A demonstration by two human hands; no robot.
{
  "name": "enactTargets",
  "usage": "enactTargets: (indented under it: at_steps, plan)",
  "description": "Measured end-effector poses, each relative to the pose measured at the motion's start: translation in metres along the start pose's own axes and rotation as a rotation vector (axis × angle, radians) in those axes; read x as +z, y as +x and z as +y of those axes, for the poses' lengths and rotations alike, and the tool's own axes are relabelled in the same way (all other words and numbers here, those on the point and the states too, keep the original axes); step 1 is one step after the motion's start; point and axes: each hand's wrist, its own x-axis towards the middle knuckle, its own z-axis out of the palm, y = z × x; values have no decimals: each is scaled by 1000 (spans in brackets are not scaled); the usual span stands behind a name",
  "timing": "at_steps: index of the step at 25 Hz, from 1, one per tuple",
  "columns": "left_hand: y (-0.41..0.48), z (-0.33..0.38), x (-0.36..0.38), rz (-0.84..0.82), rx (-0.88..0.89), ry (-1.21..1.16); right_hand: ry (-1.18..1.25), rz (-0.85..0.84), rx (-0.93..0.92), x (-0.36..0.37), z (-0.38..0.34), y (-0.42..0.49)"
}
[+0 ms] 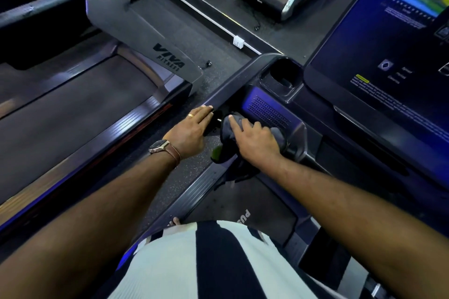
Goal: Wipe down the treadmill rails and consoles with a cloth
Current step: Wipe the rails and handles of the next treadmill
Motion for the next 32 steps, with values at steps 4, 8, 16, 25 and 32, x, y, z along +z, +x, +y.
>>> enactTargets:
  at_steps: [4,8,16,25,32]
  plan:
    - [-1,1,-1,-1,33,17,-43,5,24,-2,-31,20]
    - [-1,2,-1,1,35,17,-157,71,-370,17,9,-10]
    - [-2,2,-1,8,37,10,38,-84,-51,-4,-8,2]
    - [-4,0,-4,25,31,-47,258,-489,266,-39,44,0]
    - [-2,6,-8,-30,18,6,92,-224,85,-24,-20,27]
